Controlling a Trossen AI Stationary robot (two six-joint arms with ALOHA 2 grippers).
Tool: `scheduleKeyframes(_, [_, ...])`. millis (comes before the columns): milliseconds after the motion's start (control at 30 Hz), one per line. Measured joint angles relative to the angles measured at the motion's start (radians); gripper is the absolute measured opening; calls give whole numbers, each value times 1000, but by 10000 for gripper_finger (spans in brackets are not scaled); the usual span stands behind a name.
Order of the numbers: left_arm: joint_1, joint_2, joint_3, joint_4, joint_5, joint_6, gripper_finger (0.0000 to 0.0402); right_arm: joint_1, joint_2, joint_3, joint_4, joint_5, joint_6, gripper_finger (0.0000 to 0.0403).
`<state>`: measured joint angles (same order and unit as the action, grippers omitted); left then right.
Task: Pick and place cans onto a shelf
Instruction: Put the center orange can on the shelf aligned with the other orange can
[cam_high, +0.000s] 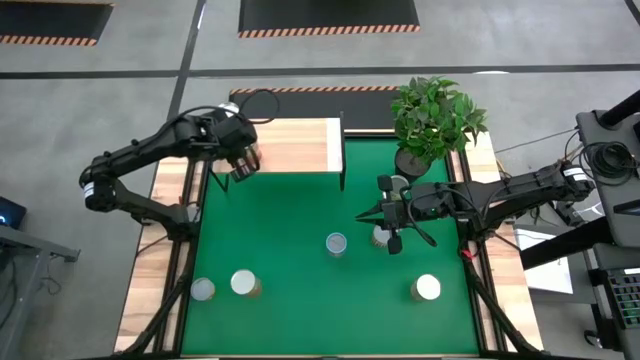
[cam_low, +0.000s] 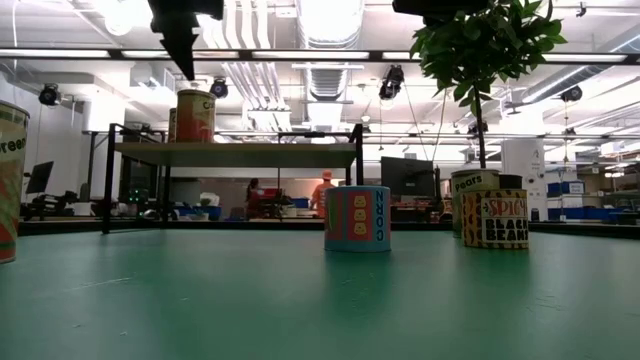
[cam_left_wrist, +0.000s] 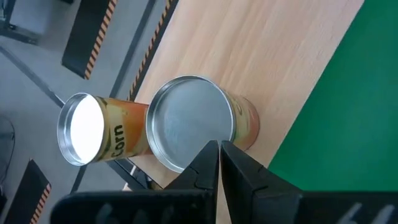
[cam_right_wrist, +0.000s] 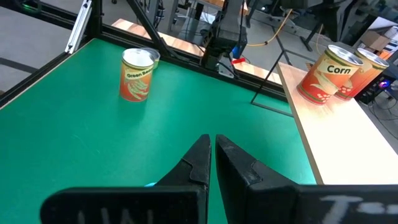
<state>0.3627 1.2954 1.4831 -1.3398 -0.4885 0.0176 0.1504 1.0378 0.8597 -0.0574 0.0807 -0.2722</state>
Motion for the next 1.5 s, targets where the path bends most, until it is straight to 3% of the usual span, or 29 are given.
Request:
scheduleKeyframes(400, [55,0,-40,-14,-6,28,0,0,0,0,-16,0,3,13])
scheduleKeyframes(700, [62,-6,-20,-29,-122,50,0,0,0,0,-16,1,4,13])
scheduleKeyframes(767, [61,-6,-17,17,-109,43,0,0,0,0,-16,1,4,13])
scheduleKeyframes(933, [61,-2,-23,109,34,52,0,0,0,0,-16,2,4,13])
scheduleKeyframes(1500, [67,0,-41,33,26,52,0,0,0,-3,-20,35,11,13])
